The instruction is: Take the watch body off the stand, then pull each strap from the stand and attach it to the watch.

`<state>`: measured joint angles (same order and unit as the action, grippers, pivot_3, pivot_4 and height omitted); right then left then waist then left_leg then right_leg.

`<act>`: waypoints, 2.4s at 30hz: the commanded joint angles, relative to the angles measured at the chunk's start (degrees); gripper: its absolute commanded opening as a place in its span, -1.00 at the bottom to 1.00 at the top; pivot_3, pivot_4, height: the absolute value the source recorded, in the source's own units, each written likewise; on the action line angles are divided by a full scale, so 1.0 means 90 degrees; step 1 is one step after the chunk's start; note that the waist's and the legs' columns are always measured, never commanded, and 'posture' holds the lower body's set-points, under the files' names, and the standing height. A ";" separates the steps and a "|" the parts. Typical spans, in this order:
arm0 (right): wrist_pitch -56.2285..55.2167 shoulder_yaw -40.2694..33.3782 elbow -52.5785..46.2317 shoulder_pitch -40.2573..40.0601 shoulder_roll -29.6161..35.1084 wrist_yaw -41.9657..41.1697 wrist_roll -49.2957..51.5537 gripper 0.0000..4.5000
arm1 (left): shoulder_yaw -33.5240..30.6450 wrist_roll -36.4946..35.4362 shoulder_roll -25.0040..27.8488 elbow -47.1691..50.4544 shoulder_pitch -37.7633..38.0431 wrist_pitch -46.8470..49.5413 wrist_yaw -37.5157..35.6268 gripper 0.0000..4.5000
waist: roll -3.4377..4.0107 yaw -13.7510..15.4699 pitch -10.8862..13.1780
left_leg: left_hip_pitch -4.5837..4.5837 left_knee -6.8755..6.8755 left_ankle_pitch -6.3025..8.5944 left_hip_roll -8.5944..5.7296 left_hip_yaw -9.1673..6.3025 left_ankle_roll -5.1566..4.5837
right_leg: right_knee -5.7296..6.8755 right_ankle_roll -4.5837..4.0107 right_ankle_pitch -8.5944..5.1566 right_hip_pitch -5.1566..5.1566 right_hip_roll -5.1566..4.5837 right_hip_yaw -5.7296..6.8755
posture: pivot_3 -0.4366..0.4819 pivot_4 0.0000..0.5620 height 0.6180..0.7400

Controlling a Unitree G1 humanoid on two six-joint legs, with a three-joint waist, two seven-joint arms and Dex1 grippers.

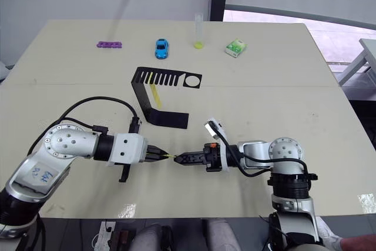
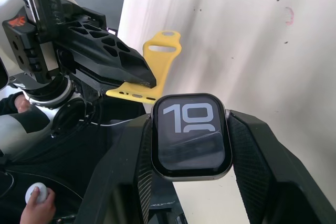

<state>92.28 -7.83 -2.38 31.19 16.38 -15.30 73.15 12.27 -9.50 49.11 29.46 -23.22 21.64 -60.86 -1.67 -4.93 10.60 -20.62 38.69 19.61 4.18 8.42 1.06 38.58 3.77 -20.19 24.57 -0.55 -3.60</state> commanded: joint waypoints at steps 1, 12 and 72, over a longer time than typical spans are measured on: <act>0.0024 0.0009 -0.0191 0.0024 -0.0068 0.0009 0.0214 -0.28 | 0.0140 0.0187 -0.0024 0.0249 -0.0209 -0.0003 0.0034 -1.00 | 0.0000 -0.0003 0.0000 | 0.0000 0.0000 0.0000 0.0000 0.0000 0.0000 | 0.0000 0.0000 0.0000 0.0000 0.0000 0.0000 | -0.05 -0.47 1.00; 0.0024 -0.0004 -0.0181 0.0009 -0.0098 0.0106 0.0281 -0.28 | 0.0425 0.0389 -0.0221 0.0478 -0.0235 0.0113 0.0012 -1.00 | 0.0000 -0.0001 0.0000 | 0.0000 0.0002 0.0000 0.0000 0.0000 0.0000 | 0.0002 0.0000 0.0000 0.0000 0.0001 -0.0001 | -0.05 -0.47 1.00; 0.0024 0.0210 -0.0219 -0.0018 0.0048 0.0078 0.0639 -0.28 | 0.0751 0.1270 -0.0950 0.0310 -0.0236 0.0465 0.0271 -1.00 | -0.0001 0.0007 0.0000 | -0.0001 0.0009 0.0000 0.0001 -0.0001 0.0000 | 0.0009 0.0000 0.0000 0.0000 0.0000 -0.0001 | -0.05 -0.47 1.00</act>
<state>92.28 -7.49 -2.13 30.93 18.24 -13.76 74.77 18.57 2.53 41.83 30.46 -24.82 26.48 -59.60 -1.68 -4.86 10.59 -20.62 38.77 19.61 4.18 8.40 1.05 38.66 3.77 -20.19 24.57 -0.55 -3.61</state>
